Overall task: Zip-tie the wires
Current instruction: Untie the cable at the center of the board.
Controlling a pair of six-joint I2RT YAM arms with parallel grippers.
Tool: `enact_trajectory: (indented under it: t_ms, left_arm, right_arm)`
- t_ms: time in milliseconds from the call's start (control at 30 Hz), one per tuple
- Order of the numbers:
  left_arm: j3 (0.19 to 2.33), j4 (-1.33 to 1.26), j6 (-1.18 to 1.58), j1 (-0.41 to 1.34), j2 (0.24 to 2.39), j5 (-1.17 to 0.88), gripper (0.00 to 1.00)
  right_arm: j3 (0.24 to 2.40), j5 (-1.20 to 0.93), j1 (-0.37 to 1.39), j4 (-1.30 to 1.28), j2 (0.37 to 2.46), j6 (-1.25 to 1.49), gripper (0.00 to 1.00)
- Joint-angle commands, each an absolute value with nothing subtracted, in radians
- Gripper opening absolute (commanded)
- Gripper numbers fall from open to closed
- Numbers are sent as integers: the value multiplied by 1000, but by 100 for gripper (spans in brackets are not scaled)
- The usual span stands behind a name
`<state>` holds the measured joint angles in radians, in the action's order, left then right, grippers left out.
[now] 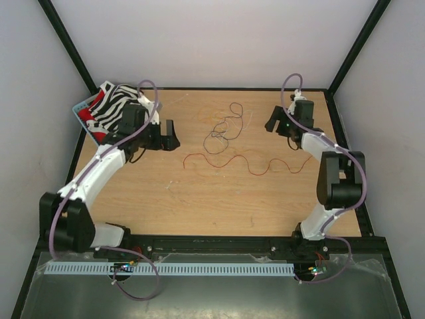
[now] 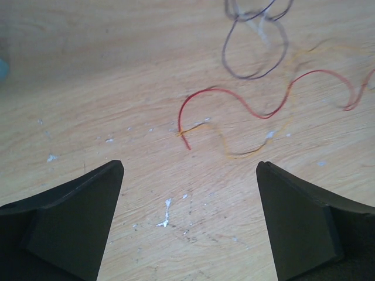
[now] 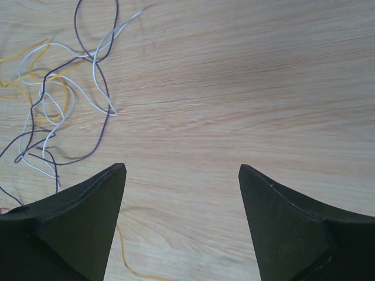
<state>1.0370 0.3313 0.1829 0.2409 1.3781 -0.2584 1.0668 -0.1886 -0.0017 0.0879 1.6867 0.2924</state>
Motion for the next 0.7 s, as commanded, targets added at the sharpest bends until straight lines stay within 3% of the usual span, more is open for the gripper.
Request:
enact_trajectory:
  t_ms: [0, 200, 433, 667]
  left_arm:
    - [1048, 254, 173, 229, 1252, -310, 99]
    - [955, 68, 285, 146, 1083, -444, 99]
    - [929, 59, 288, 108, 1019, -514, 99]
    - [914, 59, 283, 102, 1001, -533, 99]
  right_arm:
    - [1127, -255, 46, 215, 1822, 404, 88]
    - [1268, -292, 89, 224, 1972, 465, 89]
    - [1347, -315, 114, 246, 2060, 483, 87]
    - [1519, -309, 137, 225, 2191, 498, 71]
